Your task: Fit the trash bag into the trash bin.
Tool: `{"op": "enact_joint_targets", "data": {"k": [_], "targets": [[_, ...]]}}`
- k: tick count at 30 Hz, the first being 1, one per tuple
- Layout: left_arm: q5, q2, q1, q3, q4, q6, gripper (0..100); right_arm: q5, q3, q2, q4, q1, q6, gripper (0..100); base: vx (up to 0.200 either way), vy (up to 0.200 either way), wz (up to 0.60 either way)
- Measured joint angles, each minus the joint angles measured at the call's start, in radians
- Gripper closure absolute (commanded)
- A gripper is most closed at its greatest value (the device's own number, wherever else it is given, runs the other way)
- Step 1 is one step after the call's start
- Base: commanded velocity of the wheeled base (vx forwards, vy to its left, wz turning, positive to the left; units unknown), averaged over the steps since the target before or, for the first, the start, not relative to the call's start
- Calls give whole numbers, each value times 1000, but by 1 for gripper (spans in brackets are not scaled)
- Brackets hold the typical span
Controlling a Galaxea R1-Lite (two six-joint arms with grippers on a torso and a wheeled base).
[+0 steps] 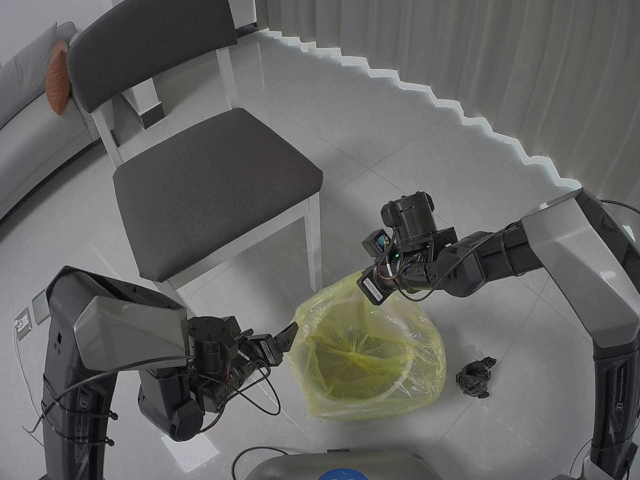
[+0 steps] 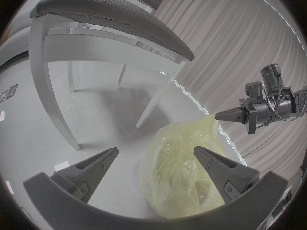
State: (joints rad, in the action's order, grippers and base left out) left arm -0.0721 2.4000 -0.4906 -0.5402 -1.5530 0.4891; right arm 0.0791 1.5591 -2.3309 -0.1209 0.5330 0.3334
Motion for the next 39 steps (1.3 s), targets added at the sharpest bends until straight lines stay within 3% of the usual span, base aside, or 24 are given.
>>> {"op": "enact_joint_targets", "data": {"k": [17, 18, 24, 34, 39], "targets": [[0, 4, 0, 3, 0, -2, 0, 27, 132, -80, -50, -16, 3, 100, 0, 0, 0], [0, 4, 0, 3, 0, -1, 0, 30, 135, -83, -61, -15, 5, 0, 0, 0, 0], [0, 4, 0, 4, 0, -2, 0, 70, 143, -95, -108, -11, 1, 0, 0, 0, 0], [-1, 6, -1, 1, 0, -1, 0, 77, 129, -84, -116, -15, -11, 0, 0, 0, 0], [-2, 6, 0, -5, 0, -1, 0, 78, 99, -61, -99, -23, -71, 0, 0, 0, 0]]}}
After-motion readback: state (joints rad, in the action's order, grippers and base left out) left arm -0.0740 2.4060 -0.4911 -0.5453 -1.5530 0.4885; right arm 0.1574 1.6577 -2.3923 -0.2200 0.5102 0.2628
